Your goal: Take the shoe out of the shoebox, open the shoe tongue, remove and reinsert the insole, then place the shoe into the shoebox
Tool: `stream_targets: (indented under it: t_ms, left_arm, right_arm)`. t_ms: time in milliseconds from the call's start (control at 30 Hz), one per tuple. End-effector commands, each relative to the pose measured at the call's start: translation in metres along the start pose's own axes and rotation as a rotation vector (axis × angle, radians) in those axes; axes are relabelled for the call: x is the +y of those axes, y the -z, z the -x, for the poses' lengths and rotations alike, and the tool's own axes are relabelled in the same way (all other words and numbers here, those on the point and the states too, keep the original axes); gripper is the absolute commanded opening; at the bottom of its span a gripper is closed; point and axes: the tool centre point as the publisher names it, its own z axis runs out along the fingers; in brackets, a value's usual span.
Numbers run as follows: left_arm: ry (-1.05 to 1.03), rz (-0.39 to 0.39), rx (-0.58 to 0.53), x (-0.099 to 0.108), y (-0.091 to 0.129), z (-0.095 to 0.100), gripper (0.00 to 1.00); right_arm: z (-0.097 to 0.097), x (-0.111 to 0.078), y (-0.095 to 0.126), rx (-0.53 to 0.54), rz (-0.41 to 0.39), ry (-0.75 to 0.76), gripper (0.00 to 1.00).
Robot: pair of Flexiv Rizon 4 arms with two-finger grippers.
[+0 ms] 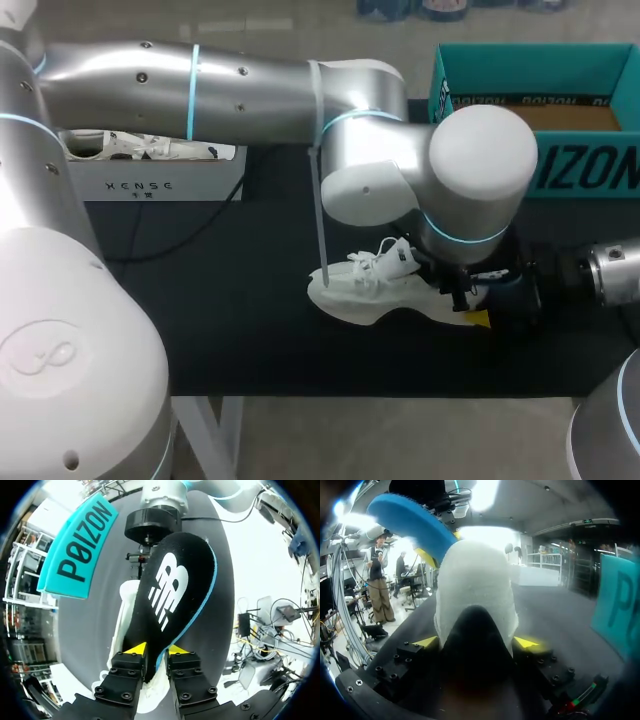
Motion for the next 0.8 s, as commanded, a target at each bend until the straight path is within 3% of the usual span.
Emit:
stream_targets:
  t_ms: [33, 133, 167, 533, 800]
  left_arm:
    - [0.009, 0.005, -0.010, -0.005, 0.000, 0.000, 0.16]
    - [0.012, 0.000, -0.017, -0.007, 0.001, 0.001, 0.09]
    - [0.012, -0.001, -0.018, -0.007, 0.002, 0.001, 0.00]
    - [-0.025, -0.064, -0.022, -0.017, 0.018, -0.002, 0.00]
    - [-0.094, -0.178, -0.004, -0.036, 0.060, -0.004, 0.00]
  right_arm:
    - [0.000, -0.005, -0.004, -0.002, -0.003, -0.002, 0.00]
    - [0.000, -0.005, -0.004, -0.002, -0.003, -0.002, 0.00]
    - [0.000, -0.005, -0.004, -0.002, -0.003, -0.002, 0.00]
    - [0.000, -0.005, -0.004, -0.002, -0.003, -0.002, 0.00]
    - [0.000, -0.005, -0.004, -0.002, -0.003, -0.002, 0.00]
